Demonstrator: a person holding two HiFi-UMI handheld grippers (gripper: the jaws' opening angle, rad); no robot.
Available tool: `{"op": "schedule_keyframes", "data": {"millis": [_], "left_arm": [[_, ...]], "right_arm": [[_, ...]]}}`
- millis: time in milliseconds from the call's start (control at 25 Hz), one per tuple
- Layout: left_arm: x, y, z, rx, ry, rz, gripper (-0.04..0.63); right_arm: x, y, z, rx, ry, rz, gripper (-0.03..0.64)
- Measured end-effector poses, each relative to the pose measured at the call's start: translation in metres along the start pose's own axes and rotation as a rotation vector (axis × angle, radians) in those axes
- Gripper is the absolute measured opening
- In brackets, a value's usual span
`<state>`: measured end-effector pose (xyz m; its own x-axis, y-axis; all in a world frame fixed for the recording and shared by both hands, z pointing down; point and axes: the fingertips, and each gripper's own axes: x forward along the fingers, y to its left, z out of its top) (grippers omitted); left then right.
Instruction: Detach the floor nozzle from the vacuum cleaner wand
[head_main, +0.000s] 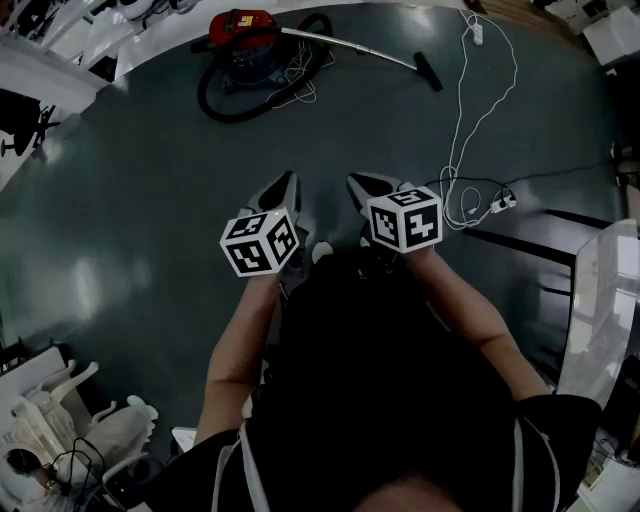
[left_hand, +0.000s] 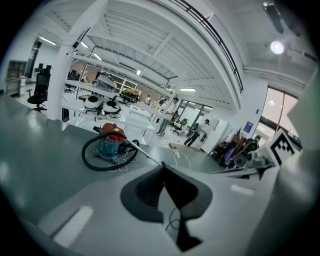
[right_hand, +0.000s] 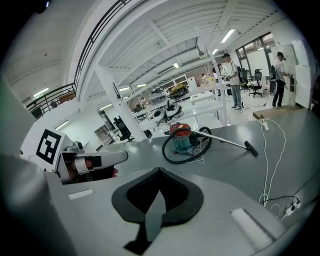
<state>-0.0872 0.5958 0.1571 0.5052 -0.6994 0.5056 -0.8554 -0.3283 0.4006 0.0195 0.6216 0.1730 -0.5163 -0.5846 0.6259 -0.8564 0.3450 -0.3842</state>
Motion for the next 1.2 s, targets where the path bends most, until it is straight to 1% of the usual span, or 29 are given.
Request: {"op": "schedule_keyframes", "data": {"millis": [320,560,760,920,1040,1200], "left_arm": [[0.007,0.013,0.007,-0.008,-0.004,0.003,0.009],[0.007,0.03,0.009,-0.056,-0.013,0.005,0.009],[0.005,0.043,0.006,-0.048,0.009,0.01,0.009],[0.0,0.056,0.008,-0.048,0.01,0.001,0.009],[-0.005,0.07,0.005,-0.05,0.014,0.013,0.009],[-0.004,0.093,0.003,-0.084,0.023,0.043,0.009]], "right_arm": [[0.019,0.003,0.005,-0.009,0.019,0.004,-0.005],[0.032,0.007,0.011,0.026,0.021,0.004,-0.003],[0.045,0.016,0.013,0.049,0.025,0.009,-0.003],[0.059,0.024,0.02,0.051,0.013,0.003,-0.003],[0.07,0.028,0.024,0.062,0.005,0.001,-0.003],[0.08,0.033,0.029,0.05,0.011,0.003,-0.003]]}}
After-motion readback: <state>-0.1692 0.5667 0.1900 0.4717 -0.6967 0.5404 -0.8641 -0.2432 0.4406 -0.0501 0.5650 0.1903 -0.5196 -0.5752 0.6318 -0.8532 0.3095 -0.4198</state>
